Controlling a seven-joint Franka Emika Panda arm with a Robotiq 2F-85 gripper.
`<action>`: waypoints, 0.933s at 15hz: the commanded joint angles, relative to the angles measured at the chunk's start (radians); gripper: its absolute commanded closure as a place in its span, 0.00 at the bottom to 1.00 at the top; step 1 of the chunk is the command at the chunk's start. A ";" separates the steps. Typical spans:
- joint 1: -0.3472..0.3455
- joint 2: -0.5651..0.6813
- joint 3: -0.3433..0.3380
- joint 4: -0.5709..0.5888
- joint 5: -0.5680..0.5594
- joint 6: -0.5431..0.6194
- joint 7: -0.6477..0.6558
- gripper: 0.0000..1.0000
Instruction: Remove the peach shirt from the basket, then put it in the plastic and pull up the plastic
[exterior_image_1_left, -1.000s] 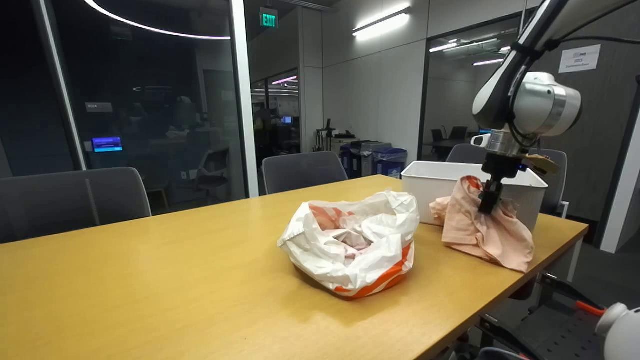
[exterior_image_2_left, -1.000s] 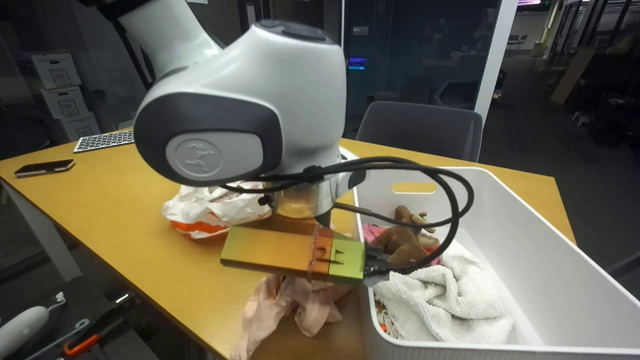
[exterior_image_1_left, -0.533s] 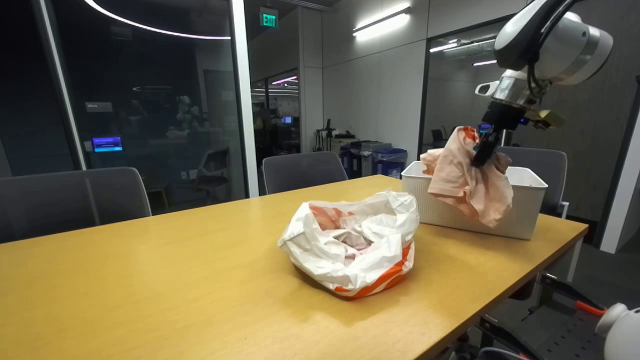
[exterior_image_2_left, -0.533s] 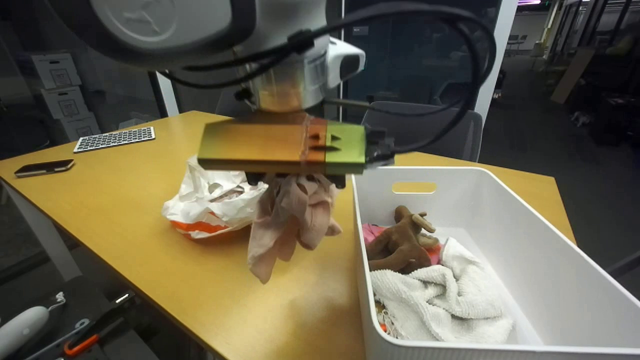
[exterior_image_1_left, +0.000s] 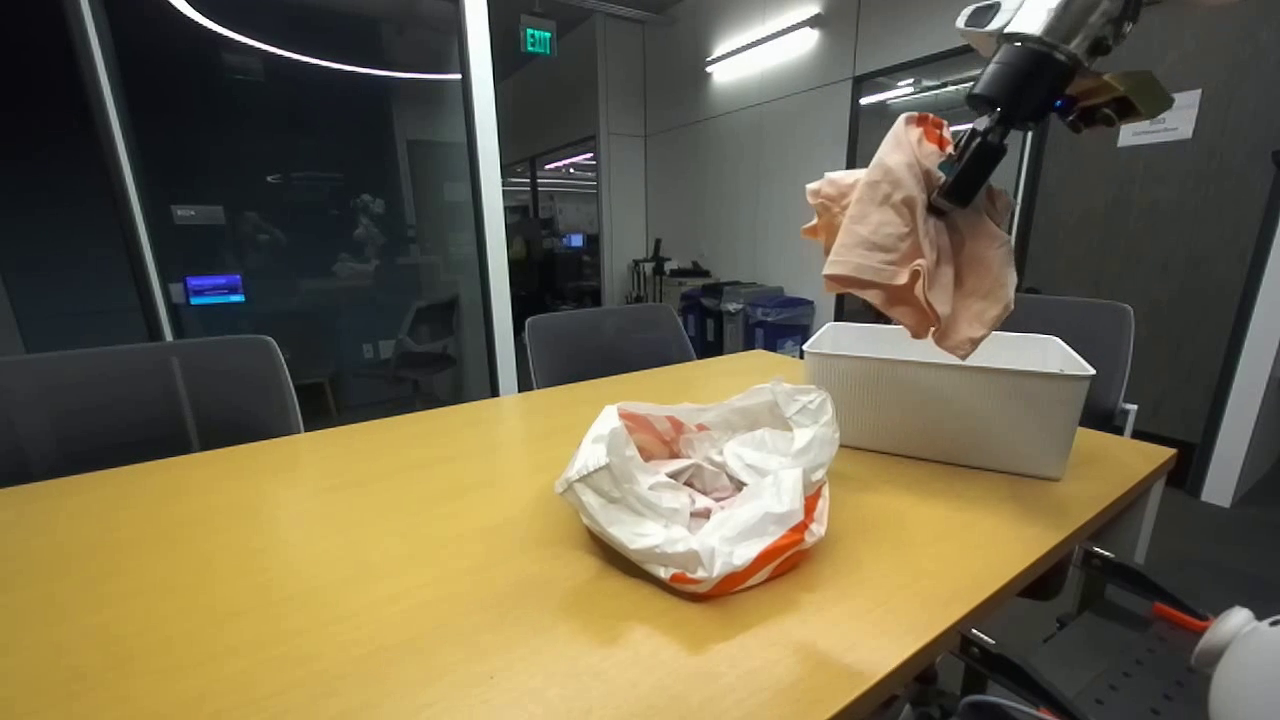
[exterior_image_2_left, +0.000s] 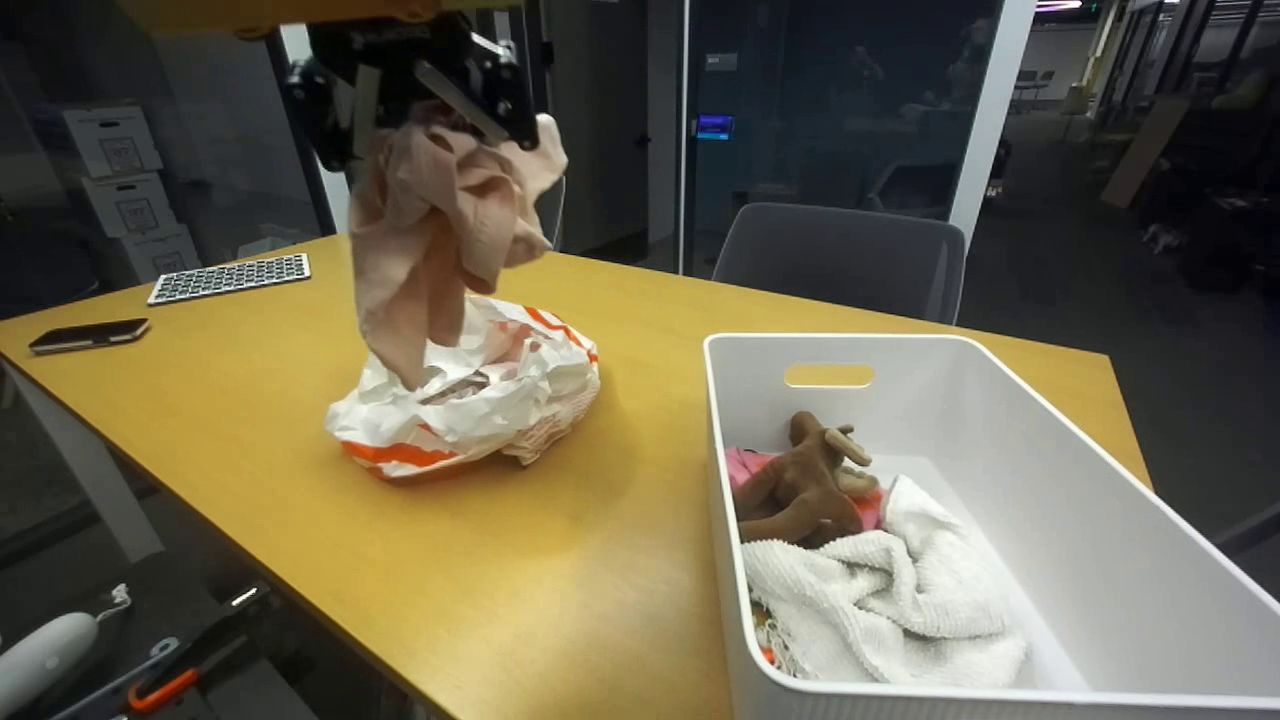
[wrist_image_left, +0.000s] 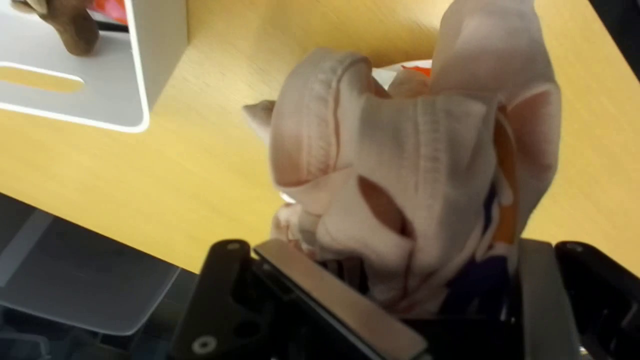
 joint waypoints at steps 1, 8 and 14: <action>0.128 0.016 0.075 0.009 0.008 0.036 0.092 1.00; 0.308 0.320 0.127 -0.013 -0.001 0.412 0.134 1.00; 0.350 0.574 0.112 0.031 -0.023 0.625 0.098 1.00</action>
